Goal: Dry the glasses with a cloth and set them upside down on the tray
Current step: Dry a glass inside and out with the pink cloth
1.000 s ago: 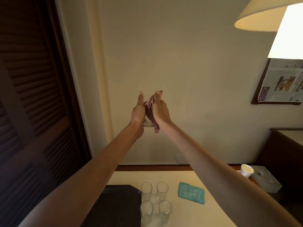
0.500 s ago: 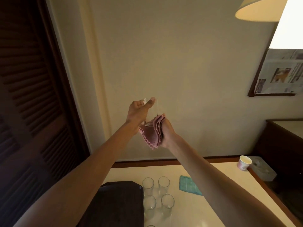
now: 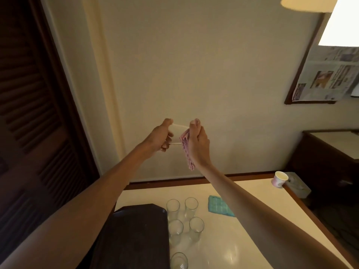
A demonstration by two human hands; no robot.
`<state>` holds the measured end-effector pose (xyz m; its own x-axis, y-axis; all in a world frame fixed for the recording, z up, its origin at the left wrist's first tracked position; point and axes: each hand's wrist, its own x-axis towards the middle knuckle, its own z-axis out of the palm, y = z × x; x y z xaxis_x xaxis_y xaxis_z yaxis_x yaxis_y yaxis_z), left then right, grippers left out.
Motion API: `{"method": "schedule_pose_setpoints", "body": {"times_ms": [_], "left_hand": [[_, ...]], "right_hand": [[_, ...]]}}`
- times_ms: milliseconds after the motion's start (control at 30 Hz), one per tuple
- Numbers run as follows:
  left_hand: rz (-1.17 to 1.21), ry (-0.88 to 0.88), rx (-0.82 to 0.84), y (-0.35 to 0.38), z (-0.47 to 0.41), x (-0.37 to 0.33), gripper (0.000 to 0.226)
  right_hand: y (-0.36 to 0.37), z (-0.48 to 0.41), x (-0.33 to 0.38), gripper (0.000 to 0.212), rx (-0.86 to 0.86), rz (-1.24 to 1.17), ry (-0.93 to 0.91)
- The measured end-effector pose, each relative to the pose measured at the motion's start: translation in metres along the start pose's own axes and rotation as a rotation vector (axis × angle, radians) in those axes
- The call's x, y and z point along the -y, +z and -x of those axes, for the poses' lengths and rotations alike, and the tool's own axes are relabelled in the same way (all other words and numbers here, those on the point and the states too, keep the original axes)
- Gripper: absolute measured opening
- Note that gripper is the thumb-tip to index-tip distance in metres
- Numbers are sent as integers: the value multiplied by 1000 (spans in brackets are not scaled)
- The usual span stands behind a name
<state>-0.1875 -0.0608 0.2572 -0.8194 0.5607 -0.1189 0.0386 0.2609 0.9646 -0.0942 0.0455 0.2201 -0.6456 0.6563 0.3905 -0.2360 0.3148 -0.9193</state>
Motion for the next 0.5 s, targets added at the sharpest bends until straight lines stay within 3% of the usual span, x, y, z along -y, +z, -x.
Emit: {"method": "schedule_pose_setpoints", "body": {"times_ms": [67,133,200,267,333,433,500], "left_hand": [[7,-18,13,3,4,2,56],[-92,149,-70,5,5,9,57],[-200,470,-189,2,5,20,53],[-311,781,-205,-1,5,29,48],[-395,955,-211,-4,4,35,43],[-389,898,-246,-3,4,35,44],[-276,576,-223,0,4,25,50]], "right_hand": [[-2,-1,-1,48,-1,-8,-43],[-4,-4,0,53,74,-21,44],[-10,-9,7,50,196,-86,334],[-16,-12,14,49,356,-172,655],[-18,-10,17,50,405,-154,756],[-9,-2,13,50,264,-136,649],[-3,3,10,55,166,-74,430]]}}
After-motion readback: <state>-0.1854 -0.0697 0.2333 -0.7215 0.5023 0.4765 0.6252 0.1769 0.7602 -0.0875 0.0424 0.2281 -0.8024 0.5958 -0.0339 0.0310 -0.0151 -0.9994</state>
